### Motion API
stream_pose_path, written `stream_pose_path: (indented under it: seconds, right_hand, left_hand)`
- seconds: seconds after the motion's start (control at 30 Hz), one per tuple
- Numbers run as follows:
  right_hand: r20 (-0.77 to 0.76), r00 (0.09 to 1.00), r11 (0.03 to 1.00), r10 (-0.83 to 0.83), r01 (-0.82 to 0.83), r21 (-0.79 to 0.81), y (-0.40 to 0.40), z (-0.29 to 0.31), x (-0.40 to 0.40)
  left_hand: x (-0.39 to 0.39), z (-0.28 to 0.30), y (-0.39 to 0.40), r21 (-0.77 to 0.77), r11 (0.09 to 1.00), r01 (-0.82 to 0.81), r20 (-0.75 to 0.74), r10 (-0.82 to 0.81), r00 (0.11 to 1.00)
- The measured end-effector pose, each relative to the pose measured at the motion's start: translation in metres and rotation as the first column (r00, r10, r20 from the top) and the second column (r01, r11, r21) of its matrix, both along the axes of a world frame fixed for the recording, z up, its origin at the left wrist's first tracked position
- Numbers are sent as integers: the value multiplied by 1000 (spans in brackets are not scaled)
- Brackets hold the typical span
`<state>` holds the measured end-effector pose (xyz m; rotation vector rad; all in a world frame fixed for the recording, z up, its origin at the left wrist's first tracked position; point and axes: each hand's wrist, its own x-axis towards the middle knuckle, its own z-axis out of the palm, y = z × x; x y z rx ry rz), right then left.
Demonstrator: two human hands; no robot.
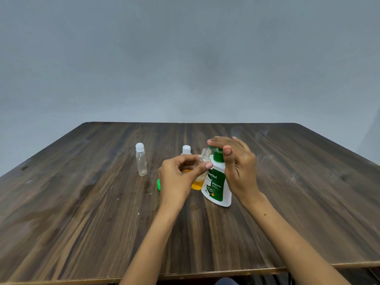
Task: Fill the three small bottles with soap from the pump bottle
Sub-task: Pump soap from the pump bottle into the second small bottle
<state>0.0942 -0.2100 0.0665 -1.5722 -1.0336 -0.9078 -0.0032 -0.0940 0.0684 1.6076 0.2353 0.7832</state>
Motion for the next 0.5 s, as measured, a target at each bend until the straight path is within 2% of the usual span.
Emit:
stream_pose_path:
  seconds: [0.5]
  right_hand:
    - [20, 1000, 999, -21, 22, -41, -2, 7, 1]
  left_hand:
    - [-1, 1, -2, 4, 1000, -5, -2, 5, 1000]
